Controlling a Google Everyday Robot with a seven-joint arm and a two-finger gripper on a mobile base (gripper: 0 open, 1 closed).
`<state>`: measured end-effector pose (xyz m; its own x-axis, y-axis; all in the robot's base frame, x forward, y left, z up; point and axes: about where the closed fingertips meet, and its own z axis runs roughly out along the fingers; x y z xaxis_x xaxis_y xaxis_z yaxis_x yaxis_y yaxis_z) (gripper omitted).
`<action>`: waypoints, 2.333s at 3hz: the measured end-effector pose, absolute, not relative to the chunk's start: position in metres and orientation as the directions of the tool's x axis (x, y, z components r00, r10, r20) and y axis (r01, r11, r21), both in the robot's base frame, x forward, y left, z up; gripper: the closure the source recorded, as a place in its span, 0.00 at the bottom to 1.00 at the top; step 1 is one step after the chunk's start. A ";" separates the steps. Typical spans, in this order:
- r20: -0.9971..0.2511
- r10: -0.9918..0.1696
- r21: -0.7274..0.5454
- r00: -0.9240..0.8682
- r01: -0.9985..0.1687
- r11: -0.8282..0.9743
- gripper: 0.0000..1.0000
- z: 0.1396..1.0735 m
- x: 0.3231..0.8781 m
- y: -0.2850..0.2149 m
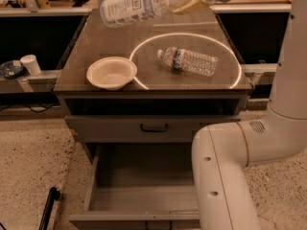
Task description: Place blue plastic bottle into middle drawer
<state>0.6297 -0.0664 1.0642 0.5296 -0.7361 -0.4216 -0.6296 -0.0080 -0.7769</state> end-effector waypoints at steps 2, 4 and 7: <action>-0.247 -0.745 -0.782 0.619 -0.582 -0.224 1.00 1.052 0.585 -0.063; -0.287 -0.724 -0.702 0.627 -0.652 -0.286 1.00 1.007 0.545 -0.070; -0.221 -0.661 -0.674 0.717 -0.602 -0.428 1.00 0.989 0.541 -0.033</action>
Offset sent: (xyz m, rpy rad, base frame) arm -0.1113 -0.0558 -0.0925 -0.6040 0.2085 0.1684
